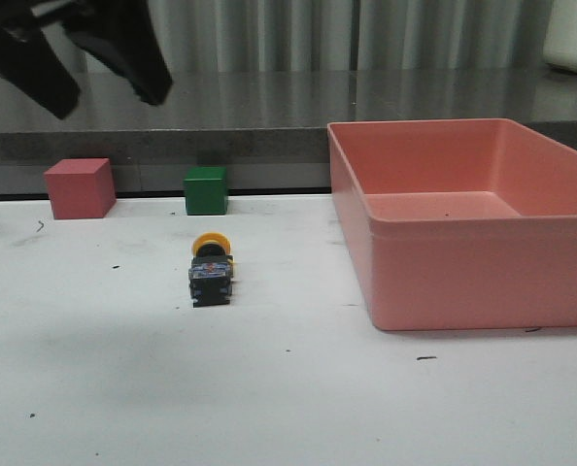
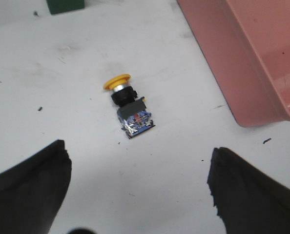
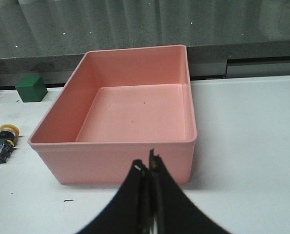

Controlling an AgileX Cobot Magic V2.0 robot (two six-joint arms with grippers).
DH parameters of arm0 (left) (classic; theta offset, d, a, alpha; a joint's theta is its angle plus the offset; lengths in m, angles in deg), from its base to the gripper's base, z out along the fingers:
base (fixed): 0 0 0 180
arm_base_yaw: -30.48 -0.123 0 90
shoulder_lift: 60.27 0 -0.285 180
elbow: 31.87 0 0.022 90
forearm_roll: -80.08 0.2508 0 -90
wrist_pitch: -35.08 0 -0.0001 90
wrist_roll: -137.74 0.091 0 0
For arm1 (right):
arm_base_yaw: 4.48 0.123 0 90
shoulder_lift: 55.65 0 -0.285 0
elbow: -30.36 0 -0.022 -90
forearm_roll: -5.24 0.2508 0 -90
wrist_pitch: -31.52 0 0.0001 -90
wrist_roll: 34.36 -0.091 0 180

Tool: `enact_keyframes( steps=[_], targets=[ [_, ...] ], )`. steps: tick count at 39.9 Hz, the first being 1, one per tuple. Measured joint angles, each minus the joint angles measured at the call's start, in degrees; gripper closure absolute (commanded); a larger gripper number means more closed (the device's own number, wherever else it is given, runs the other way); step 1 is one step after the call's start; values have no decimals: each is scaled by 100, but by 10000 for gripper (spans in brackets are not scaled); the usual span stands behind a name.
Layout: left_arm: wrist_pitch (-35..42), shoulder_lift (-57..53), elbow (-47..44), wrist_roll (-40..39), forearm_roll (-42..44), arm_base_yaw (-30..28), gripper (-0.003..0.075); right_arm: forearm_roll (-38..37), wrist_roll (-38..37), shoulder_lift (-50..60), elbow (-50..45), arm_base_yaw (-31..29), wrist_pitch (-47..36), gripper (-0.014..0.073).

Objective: Place and stand button with both arms
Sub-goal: 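Lower the left gripper over the button and grasp its yellow cap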

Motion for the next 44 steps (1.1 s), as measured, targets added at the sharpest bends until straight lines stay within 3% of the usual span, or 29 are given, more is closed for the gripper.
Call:
enact_keyframes(
  steps=[11,24,35,44],
  targets=[
    [-1582,1885,1776,-562,-138,4,174,0,0,0,0,0,0,664],
    [-2867,3815,3716,-1206,119,4,174,0,0,0,0,0,0,664],
    [-3091,4767,4675,-1313,203,4,174,0,0,0,0,0,0,664],
    [-3101,4960,4746,-1313,216,-8,174,0,0,0,0,0,0,664]
  ],
)
